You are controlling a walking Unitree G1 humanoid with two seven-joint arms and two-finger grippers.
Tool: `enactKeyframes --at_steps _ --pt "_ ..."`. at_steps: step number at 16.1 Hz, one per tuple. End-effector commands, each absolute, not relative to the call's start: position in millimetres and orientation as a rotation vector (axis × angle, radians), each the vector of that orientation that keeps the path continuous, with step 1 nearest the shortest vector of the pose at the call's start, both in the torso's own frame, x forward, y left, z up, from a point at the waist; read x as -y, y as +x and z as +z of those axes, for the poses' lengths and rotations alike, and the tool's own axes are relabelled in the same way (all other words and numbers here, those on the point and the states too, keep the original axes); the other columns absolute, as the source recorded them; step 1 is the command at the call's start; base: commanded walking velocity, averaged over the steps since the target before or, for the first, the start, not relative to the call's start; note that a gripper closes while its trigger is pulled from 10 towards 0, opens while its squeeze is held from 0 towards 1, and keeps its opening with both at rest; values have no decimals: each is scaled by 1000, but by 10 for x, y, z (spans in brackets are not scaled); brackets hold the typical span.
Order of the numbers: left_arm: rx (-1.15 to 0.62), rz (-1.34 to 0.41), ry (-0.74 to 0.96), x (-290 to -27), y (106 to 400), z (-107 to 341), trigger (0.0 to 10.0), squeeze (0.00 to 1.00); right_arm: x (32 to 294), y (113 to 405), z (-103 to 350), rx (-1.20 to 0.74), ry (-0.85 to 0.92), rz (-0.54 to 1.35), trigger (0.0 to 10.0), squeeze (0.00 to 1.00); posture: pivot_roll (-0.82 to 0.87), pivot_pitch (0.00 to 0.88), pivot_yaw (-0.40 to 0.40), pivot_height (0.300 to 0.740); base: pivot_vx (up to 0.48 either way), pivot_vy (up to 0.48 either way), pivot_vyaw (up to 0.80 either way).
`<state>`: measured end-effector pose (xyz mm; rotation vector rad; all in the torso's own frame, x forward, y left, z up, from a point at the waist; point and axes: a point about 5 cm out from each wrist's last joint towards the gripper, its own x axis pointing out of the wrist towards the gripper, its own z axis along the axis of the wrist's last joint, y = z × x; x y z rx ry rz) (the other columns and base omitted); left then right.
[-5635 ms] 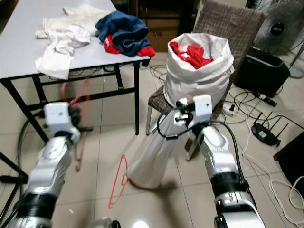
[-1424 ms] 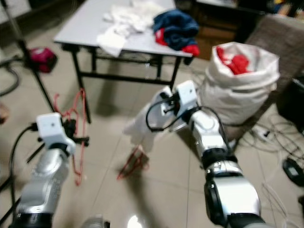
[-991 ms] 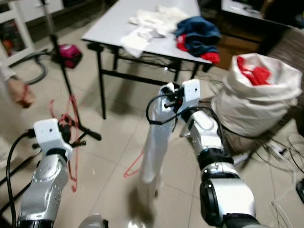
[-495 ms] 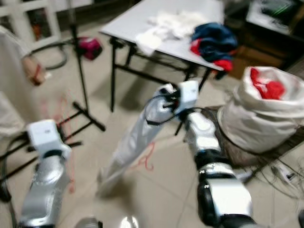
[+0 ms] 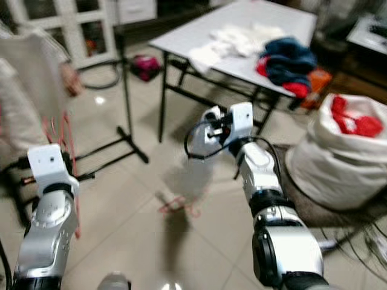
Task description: Hang hanger
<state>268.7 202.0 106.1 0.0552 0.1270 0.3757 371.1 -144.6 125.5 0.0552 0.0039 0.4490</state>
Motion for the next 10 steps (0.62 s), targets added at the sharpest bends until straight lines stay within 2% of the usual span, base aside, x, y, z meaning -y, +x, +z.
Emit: enactKeyframes --at_steps 1,3,5,7,8,9,10 --pt "-148 314 70 -1988 2722 1042 10000 0 1453 3762 1394 37 -23 468 10000 0 229 0 -116 740 0 0 438" --pt "-163 199 53 -2023 2796 1096 10000 0 1402 3812 1564 62 -146 561 10000 0 233 0 -115 740 0 0 0" --pt "-146 137 41 -2024 2832 1159 10000 0 1392 3842 1675 74 -195 608 10000 0 232 0 -116 740 0 0 0" --pt "-130 19 65 -2014 2885 1275 10000 0 1388 3891 1910 84 -337 707 10000 0 230 0 -116 740 0 0 0" --pt "-123 -88 41 -1967 2888 1375 10000 0 1417 3905 2022 61 -491 774 10000 0 231 0 -118 740 0 0 0" --pt "-123 -123 28 -1945 2882 1405 10000 0 1429 3910 2054 57 -537 782 10000 0 231 0 -120 740 0 0 0" --pt "-121 -235 -9 -1861 2842 1487 10000 0 1465 3935 2124 47 -597 777 10000 0 238 0 -126 740 0 0 0"
